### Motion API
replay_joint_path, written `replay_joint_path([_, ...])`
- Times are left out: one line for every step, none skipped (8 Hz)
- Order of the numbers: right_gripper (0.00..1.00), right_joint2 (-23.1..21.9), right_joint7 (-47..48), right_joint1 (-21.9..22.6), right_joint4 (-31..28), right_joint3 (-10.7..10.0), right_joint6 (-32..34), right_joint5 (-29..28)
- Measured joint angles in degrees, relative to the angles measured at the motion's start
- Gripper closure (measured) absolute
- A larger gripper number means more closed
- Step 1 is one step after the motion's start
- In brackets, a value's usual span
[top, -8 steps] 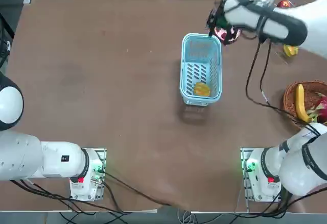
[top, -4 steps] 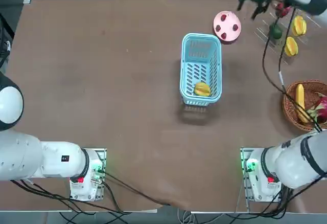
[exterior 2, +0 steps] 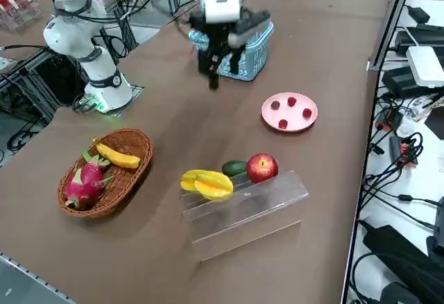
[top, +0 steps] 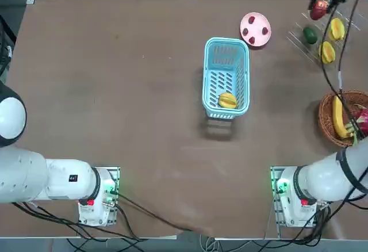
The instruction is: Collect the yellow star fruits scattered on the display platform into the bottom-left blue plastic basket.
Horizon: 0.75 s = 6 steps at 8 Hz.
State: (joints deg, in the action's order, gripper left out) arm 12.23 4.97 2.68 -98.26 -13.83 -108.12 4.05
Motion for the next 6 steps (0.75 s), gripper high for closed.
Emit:
replay_joint_path([0.14,2.42,-5.65,-3.33,1.28,0.05,-0.58,0.49])
replay_joint_path([0.19,4.73,-11.31,-6.35,2.69,0.07,-2.36,-0.66])
replay_joint_path([0.19,6.56,-16.21,-8.92,3.73,0.10,-4.52,-2.86])
replay_joint_path([0.17,8.00,-20.25,-11.00,4.38,0.15,-5.92,-4.68])
replay_joint_path([0.16,9.27,-23.55,-12.32,4.78,0.18,-6.71,-6.30])
replay_joint_path([0.06,10.37,-25.44,-12.74,4.99,0.21,-8.13,-7.78])
